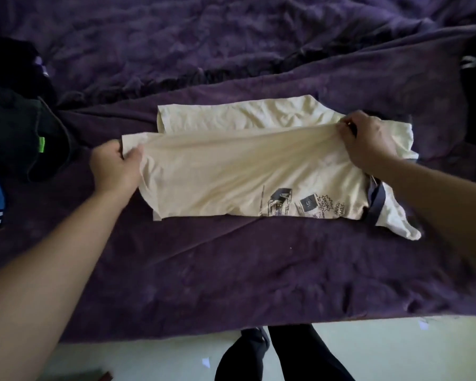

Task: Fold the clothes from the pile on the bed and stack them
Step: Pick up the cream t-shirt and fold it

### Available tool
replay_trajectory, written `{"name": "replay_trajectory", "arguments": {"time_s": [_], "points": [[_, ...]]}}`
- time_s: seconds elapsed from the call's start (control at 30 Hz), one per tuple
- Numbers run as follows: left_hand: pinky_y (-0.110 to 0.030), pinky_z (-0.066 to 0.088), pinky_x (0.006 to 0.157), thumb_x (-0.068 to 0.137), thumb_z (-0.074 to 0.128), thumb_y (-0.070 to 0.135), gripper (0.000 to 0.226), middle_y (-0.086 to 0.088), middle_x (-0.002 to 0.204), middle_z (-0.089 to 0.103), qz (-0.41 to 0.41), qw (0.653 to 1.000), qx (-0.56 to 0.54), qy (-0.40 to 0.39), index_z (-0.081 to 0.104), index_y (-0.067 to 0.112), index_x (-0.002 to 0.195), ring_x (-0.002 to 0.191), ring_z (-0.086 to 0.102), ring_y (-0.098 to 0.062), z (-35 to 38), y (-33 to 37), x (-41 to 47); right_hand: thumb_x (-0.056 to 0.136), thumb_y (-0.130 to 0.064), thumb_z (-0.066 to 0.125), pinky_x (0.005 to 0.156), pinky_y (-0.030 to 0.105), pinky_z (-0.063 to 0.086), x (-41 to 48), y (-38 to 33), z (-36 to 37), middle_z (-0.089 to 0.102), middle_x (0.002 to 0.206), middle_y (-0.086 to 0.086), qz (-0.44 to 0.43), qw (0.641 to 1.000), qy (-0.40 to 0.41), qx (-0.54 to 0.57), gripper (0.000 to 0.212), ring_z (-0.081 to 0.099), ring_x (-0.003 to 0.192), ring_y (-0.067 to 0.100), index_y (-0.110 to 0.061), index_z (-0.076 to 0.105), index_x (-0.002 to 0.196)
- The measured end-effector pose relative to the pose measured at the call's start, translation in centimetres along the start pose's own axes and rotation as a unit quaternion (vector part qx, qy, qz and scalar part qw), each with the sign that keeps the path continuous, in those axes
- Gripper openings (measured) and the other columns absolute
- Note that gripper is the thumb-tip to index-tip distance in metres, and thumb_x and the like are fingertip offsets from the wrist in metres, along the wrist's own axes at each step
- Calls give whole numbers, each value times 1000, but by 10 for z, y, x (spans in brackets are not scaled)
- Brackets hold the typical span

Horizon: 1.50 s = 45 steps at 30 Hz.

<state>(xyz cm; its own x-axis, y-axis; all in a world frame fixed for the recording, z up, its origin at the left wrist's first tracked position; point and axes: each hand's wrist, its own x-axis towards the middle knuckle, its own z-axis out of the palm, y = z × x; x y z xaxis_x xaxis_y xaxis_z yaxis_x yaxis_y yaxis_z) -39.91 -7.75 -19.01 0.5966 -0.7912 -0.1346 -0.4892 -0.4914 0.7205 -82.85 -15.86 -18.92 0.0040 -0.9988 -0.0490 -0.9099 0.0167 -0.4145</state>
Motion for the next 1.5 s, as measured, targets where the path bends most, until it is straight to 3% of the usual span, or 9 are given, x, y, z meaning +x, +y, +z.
{"name": "replay_trajectory", "arguments": {"time_s": [0.2,0.33,0.6,0.77,1.0,1.17,1.27,1.4,1.5], "points": [[-35,54,79,81,63,26,19,-5,95,70,-72,996,34,47,69,12,91,85,64,-18,75,25,93,95,-31,45,79,42,43,117,8,42,63,108,24,16,997,-51,-59,29,57,99,43,-10,61,106],[-38,42,95,83,56,20,30,-14,124,57,-51,978,189,75,62,16,112,116,53,-32,115,33,108,90,-31,48,83,43,44,157,12,69,63,111,16,-7,996,-54,-68,26,56,104,38,-17,60,109],[-47,48,86,76,68,3,24,-16,108,60,330,893,221,-212,69,5,99,102,55,-36,211,79,-46,88,-34,59,89,47,38,86,52,56,51,132,13,-159,983,-6,-92,42,44,122,35,-15,57,125],[-49,48,92,82,69,21,27,-12,122,57,358,835,261,-325,67,14,109,115,54,-31,239,74,-112,81,-28,72,99,53,40,-19,114,40,49,142,14,-285,932,-133,-178,39,41,135,37,-23,68,119],[-45,50,87,75,75,11,44,-15,126,57,352,801,344,-341,65,16,117,115,57,-34,221,52,-104,89,-33,54,101,58,31,28,200,-21,34,151,15,64,972,-25,-223,46,35,134,40,-27,53,135],[-42,41,99,87,59,18,44,-9,141,43,339,783,368,-370,55,21,131,129,42,-29,217,61,-104,82,-63,55,97,43,42,32,193,-31,54,132,8,311,950,5,-32,66,51,120,31,-30,42,139],[-40,40,98,88,56,21,46,-6,141,41,346,778,366,-375,50,24,134,129,39,-26,215,63,-105,73,-55,72,87,34,48,11,168,-11,59,121,4,367,927,-48,60,73,56,113,27,-24,45,133],[-36,37,99,88,54,21,43,-1,134,44,351,773,361,-386,52,24,131,125,40,-21,206,57,-99,75,-30,69,49,16,47,5,149,-20,64,75,-2,414,882,-23,225,23,64,72,16,-10,65,87],[-33,37,98,90,49,21,37,2,129,46,344,775,364,-385,54,24,127,121,42,-19,193,53,-93,70,-40,68,49,22,49,11,115,-56,67,72,-8,348,915,-53,196,25,64,65,9,-20,66,85]]}}
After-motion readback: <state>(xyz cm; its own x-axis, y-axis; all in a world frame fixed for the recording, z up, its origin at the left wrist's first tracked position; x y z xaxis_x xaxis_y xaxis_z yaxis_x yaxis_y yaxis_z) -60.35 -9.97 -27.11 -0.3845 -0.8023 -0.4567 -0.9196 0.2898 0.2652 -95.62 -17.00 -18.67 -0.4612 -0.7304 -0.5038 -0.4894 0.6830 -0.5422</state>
